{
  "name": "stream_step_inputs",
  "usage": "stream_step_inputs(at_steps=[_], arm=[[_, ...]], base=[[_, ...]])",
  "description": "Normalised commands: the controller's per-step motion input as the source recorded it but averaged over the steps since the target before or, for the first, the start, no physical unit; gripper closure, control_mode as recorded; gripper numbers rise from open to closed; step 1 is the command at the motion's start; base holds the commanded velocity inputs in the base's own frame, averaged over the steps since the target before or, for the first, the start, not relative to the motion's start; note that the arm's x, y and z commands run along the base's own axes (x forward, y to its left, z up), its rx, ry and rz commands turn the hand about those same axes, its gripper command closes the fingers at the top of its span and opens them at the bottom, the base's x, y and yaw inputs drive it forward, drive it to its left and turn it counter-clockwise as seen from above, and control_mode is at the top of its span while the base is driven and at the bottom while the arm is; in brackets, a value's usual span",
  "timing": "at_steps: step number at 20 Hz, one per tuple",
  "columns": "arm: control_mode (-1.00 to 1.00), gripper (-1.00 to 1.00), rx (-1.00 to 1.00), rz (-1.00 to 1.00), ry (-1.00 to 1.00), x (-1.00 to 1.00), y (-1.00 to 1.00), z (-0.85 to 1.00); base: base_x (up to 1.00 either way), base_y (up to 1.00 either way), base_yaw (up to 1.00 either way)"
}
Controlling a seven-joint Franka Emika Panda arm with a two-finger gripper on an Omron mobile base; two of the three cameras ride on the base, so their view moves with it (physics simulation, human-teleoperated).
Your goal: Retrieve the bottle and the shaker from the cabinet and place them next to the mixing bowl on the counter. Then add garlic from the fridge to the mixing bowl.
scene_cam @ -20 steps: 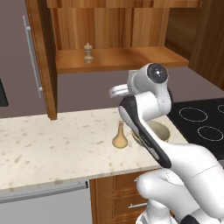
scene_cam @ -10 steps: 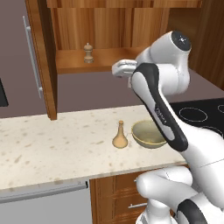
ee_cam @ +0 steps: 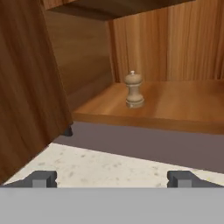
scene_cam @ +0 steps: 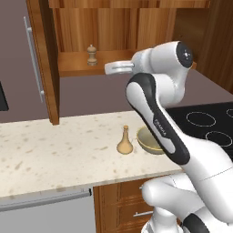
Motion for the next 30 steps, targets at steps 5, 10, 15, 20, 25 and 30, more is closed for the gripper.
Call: stream_step_inputs(at_steps=[5,10,15,20,25,30], arm=[[-1.0,-1.0,-0.08,0.09,0.01,0.0,0.03,0.38],[-1.0,-1.0,-0.12,0.01,0.22,0.0,-0.06,0.17],[-1.0,-1.0,-0.07,0.0,0.2,0.05,0.0,-0.02],[-1.0,-1.0,0.0,0.0,0.0,0.28,0.02,-0.08],[-1.0,-1.0,-0.03,-0.02,0.0,0.55,0.0,-0.28],[-1.0,-1.0,-0.01,-0.03,0.0,0.48,0.01,-0.12]], base=[[0.0,0.0,0.0],[0.0,0.0,0.0],[0.0,0.0,0.0],[0.0,0.0,0.0],[0.0,0.0,0.0],[0.0,0.0,0.0]])
